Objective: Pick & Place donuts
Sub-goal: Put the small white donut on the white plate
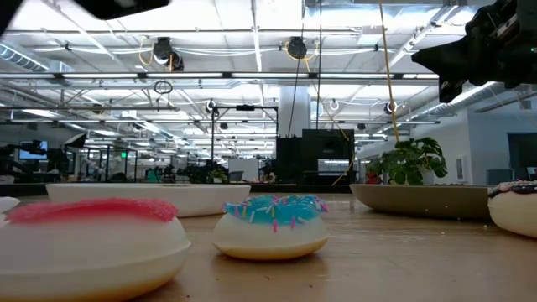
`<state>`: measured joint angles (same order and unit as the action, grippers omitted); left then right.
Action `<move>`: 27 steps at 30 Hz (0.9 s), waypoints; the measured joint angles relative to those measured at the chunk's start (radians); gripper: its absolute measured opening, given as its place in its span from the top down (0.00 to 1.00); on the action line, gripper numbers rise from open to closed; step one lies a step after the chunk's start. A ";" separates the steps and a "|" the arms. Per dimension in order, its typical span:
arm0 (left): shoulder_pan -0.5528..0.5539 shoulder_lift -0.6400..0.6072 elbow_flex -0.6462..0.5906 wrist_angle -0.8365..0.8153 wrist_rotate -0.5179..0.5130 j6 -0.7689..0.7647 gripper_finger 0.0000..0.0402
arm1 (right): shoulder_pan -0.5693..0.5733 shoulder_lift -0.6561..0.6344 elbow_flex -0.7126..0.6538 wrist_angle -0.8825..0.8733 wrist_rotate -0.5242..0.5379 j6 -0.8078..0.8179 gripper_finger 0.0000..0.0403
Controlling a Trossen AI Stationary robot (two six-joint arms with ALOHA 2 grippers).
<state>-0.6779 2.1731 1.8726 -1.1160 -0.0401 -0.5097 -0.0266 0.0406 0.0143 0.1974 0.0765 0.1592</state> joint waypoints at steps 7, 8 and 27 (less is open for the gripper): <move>0.011 0.000 -0.024 0.023 0.016 -0.121 0.73 | 0.000 0.000 0.000 0.000 -0.002 -0.014 1.00; 0.008 0.000 -0.025 0.026 0.018 -0.121 0.69 | 0.000 0.000 0.000 0.000 -0.002 -0.014 1.00; 0.009 0.000 -0.025 0.029 0.008 -0.095 0.25 | 0.000 0.000 0.000 -0.010 -0.002 -0.014 1.00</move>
<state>-0.6689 2.1731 1.8481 -1.0866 -0.0320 -0.6047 -0.0265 0.0410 0.0145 0.1879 0.0742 0.1448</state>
